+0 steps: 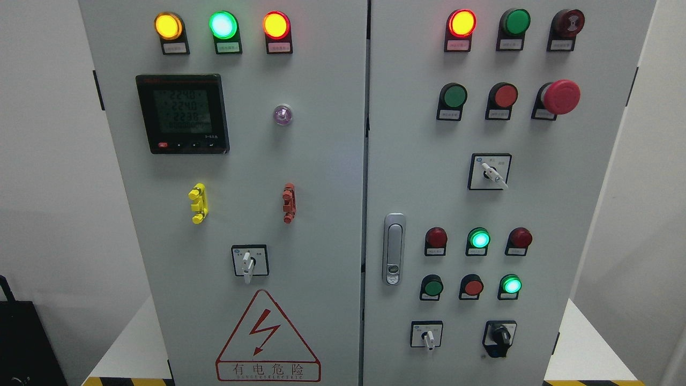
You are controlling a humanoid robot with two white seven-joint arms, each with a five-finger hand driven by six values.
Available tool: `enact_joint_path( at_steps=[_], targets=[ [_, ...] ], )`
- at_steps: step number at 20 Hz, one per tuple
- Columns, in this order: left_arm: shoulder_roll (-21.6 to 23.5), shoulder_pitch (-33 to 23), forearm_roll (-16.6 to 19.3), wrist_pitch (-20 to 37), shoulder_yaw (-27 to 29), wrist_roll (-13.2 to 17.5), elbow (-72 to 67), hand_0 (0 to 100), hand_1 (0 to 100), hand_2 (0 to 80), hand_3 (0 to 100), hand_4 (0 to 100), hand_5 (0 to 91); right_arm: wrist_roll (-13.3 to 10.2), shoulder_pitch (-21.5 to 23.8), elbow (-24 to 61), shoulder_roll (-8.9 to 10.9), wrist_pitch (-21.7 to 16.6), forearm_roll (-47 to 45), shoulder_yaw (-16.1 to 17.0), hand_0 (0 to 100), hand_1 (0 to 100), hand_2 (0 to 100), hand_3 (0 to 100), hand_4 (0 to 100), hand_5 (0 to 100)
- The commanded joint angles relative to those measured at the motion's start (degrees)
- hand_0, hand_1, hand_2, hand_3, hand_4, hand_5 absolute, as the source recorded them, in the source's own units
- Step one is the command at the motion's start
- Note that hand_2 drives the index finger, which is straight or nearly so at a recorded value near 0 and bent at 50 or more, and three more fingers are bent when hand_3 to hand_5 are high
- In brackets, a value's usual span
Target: Turn on light switch 1
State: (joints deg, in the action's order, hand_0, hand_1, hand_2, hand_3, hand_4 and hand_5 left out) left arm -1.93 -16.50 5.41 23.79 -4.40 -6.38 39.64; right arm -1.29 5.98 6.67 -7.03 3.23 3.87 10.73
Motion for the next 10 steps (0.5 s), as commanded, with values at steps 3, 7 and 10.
enact_joint_path(
  at_steps=[3,7,10],
  targets=[
    [1.76,-2.93,0.39,0.55,-0.25,0.40,34.42,6,39,36.9,73,89,75.0,-0.03,0.00,0.01,0.00,0.02,0.00,0.00,0,0,0,0,0,0],
    [1.84,-2.93,0.39,3.01,-2.09,0.40,42.95,3,44,40.4,76,90,77.3,-0.03,0.00,0.01,0.00,0.02,0.00,0.00,0,0,0,0,0,0],
    [2.46,-4.24,0.48,3.45,-3.50,0.14,49.81,2,44,41.7,77,91,78.5,-0.03,0.00,0.01,0.00,0.02,0.00,0.00,0,0,0,0,0,0]
  ],
)
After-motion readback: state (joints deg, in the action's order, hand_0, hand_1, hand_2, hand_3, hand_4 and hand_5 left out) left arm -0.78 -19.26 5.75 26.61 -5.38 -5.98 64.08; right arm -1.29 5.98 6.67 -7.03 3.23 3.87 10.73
